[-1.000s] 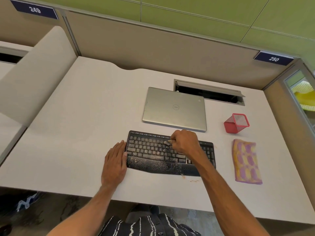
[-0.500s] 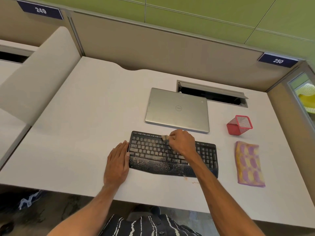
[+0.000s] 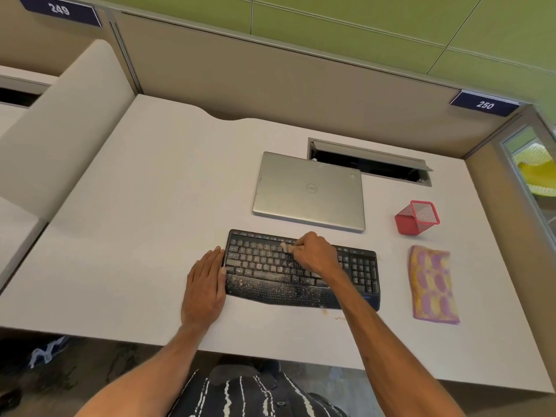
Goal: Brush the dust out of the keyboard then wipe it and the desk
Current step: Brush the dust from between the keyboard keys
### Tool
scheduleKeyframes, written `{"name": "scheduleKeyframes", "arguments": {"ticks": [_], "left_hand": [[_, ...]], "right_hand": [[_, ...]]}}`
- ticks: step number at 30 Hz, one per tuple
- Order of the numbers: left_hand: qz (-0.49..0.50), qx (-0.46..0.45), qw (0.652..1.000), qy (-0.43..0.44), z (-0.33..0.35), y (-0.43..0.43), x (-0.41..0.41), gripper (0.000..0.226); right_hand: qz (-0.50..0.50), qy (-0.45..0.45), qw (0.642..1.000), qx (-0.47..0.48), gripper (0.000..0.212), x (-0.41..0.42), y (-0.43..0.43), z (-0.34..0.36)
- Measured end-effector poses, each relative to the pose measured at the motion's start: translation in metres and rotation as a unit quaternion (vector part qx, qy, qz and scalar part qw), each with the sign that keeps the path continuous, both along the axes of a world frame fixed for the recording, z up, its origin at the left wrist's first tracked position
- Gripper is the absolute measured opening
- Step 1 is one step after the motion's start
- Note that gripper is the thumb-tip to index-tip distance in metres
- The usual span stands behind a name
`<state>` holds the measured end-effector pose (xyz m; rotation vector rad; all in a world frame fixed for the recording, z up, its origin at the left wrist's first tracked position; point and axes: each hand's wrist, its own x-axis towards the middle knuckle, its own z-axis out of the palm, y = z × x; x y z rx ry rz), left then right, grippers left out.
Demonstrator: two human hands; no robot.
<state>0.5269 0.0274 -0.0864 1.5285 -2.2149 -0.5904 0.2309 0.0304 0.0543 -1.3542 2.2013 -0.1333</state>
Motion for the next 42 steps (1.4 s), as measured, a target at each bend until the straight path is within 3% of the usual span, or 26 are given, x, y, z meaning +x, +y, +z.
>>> {"name": "scheduleKeyframes", "arguments": {"ticks": [6,11,16,20,25,30,35,39,42], "left_hand": [[-0.002,0.001,1.000,0.002,0.004,0.001,0.000,0.054],[-0.005,0.002,1.000,0.005,0.005,0.000,0.001,0.055],[-0.001,0.017,1.000,0.013,0.005,0.000,0.001,0.055],[-0.005,0.019,1.000,0.014,0.005,0.000,0.002,0.055],[0.001,0.012,1.000,0.019,0.006,-0.001,0.000,0.054],[-0.015,-0.014,1.000,-0.010,0.006,-0.001,-0.001,0.054],[-0.018,-0.017,1.000,-0.017,0.006,0.001,0.000,0.054],[-0.009,-0.018,1.000,-0.008,0.010,-0.006,-0.004,0.049],[-0.015,-0.014,1.000,-0.023,0.017,-0.024,-0.001,0.045]], "right_hand": [[-0.015,0.024,1.000,-0.014,0.018,0.002,-0.011,0.009],[-0.005,0.033,0.998,0.056,0.018,0.012,-0.019,0.010],[-0.040,0.041,0.998,0.024,0.022,0.010,-0.022,0.017],[-0.027,0.019,0.997,0.067,0.013,0.015,-0.013,0.018],[-0.086,0.053,0.995,0.008,0.022,0.005,-0.004,0.025],[-0.048,0.013,0.997,0.053,0.019,0.002,0.003,0.016],[-0.082,0.030,0.996,-0.010,0.019,-0.001,0.000,0.017],[-0.036,0.031,0.997,0.059,0.018,0.002,-0.005,0.009],[-0.022,0.054,0.996,0.060,0.020,0.000,-0.009,0.019]]}}
